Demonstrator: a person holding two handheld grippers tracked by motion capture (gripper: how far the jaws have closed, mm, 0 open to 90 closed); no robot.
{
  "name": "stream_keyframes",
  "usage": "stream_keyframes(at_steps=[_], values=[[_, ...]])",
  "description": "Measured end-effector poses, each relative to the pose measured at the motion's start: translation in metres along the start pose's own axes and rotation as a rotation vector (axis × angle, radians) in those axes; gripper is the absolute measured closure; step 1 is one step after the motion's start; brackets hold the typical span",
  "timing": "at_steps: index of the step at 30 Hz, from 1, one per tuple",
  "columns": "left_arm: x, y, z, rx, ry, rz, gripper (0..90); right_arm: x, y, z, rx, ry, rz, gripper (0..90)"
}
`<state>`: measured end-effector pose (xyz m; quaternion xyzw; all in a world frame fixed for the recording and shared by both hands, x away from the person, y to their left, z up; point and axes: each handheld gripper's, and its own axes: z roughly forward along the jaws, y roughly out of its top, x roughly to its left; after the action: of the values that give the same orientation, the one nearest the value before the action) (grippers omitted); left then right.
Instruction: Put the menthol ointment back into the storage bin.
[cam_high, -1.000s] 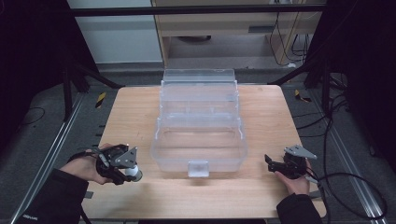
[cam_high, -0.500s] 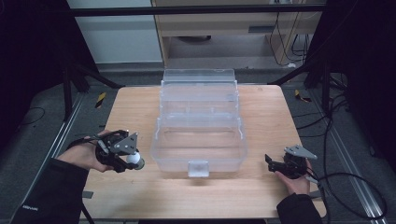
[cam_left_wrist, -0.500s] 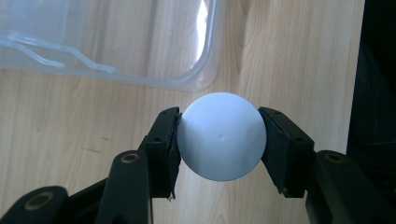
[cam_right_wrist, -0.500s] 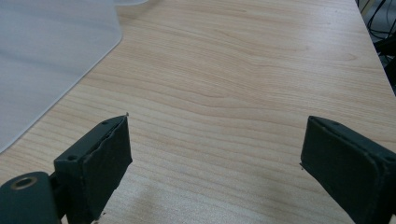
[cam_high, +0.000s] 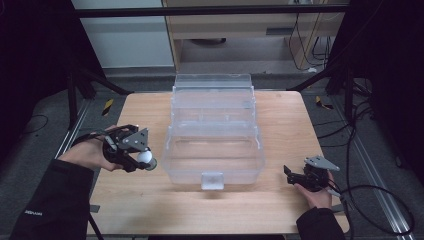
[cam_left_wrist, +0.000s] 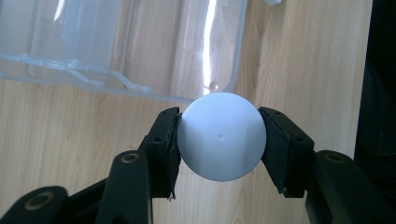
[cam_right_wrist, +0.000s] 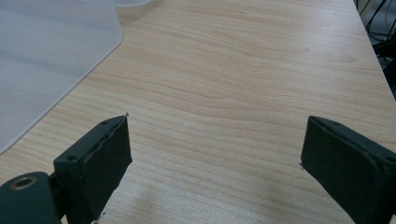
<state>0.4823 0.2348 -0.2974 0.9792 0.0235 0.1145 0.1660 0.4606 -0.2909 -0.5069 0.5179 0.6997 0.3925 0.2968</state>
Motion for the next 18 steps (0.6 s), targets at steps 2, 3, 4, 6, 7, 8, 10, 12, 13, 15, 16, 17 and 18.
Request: stream_keyframes(at_steps=[2, 3, 4, 6, 7, 8, 10, 12, 13, 15, 16, 17, 18], values=[[0.003, 0.004, 0.001, 0.003, -0.001, 0.009, 50.3, 0.0, 0.0, 0.0, 0.001, -0.001, -0.002, 8.7], [0.005, 0.006, 0.002, 0.003, -0.003, 0.009, 50.3, 0.0, 0.0, 0.001, 0.001, -0.001, -0.004, 8.7], [0.006, 0.008, 0.003, 0.002, -0.004, 0.009, 50.3, 0.0, 0.0, 0.001, 0.001, -0.002, -0.003, 8.7], [0.008, 0.012, 0.004, 0.004, -0.008, 0.012, 50.3, 0.0, 0.0, 0.0, 0.001, 0.001, 0.001, 8.7], [0.01, 0.014, 0.006, 0.003, -0.008, 0.015, 50.2, 0.0, 0.0, 0.0, 0.0, 0.001, 0.001, 8.7], [0.01, 0.015, 0.006, 0.0, -0.009, 0.014, 50.3, 0.0, 0.0, 0.0, 0.0, 0.001, -0.002, 8.7], [0.012, 0.018, 0.008, 0.002, -0.01, 0.016, 50.3, -0.001, 0.0, 0.001, 0.0, -0.001, -0.007, 8.7], [0.014, 0.021, 0.009, 0.002, -0.015, 0.02, 50.3, -0.001, 0.0, 0.001, 0.001, 0.001, -0.007, 8.7], [0.015, 0.022, 0.01, 0.0, -0.017, 0.021, 50.3, -0.001, 0.0, 0.001, 0.002, 0.0, -0.006, 8.7], [0.017, 0.024, 0.013, -0.001, -0.022, 0.019, 50.3, -0.001, 0.0, 0.001, 0.002, 0.0, -0.005, 8.7], [0.018, 0.025, 0.014, 0.0, -0.023, 0.018, 50.3, 0.0, 0.0, 0.001, 0.003, 0.003, -0.002, 8.7], [0.019, 0.026, 0.016, 0.002, -0.024, 0.02, 50.3, 0.0, 0.0, 0.001, 0.004, 0.003, 0.0, 8.7], [0.02, 0.027, 0.017, 0.004, -0.028, 0.021, 50.3, 0.0, 0.0, 0.001, 0.003, 0.003, -0.002, 8.7]])
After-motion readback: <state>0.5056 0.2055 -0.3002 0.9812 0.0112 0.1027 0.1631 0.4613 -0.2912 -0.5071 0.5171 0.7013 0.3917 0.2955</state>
